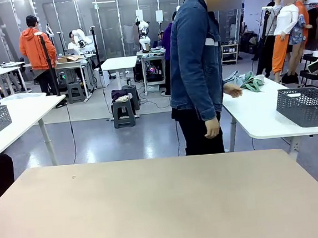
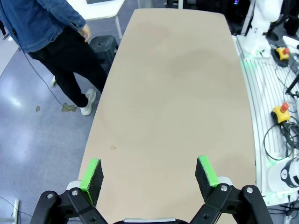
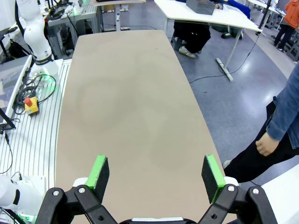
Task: Fold the towels and place them in the basket.
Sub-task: When a person lays out a Towel with hook on the table, fold it in half twice.
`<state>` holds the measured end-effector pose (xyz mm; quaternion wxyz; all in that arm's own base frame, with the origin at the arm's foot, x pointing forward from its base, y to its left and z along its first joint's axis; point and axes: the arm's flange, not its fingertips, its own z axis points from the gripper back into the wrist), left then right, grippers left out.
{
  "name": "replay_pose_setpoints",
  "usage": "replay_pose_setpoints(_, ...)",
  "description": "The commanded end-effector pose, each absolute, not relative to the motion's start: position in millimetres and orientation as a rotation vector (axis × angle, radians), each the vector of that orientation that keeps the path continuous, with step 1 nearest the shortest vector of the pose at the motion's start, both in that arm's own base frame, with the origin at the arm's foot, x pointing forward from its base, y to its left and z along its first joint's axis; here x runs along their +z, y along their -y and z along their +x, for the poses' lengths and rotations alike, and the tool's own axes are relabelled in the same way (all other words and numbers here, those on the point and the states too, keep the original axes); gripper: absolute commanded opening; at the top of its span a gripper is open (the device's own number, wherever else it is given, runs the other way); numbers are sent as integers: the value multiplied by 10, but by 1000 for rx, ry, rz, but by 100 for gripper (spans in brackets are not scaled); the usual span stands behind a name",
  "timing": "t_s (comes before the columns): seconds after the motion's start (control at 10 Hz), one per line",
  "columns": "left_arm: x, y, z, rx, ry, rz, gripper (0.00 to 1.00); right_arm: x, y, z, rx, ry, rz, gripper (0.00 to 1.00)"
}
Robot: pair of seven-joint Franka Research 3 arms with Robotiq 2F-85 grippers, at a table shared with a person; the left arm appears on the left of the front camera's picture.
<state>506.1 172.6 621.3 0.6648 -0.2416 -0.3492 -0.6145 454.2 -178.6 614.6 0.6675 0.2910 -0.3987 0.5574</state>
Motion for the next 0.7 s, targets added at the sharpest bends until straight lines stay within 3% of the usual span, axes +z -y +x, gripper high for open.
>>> replay_pose_setpoints(0.0,6182,-1737,5025,-1430,802,-576,100,6150,1777,4544,1260,900,656,100)
replay_pose_setpoints(0.6,6158,-1789,5023,-1445,803,-622,100,6150,1777,4544,1260,900,656,100)
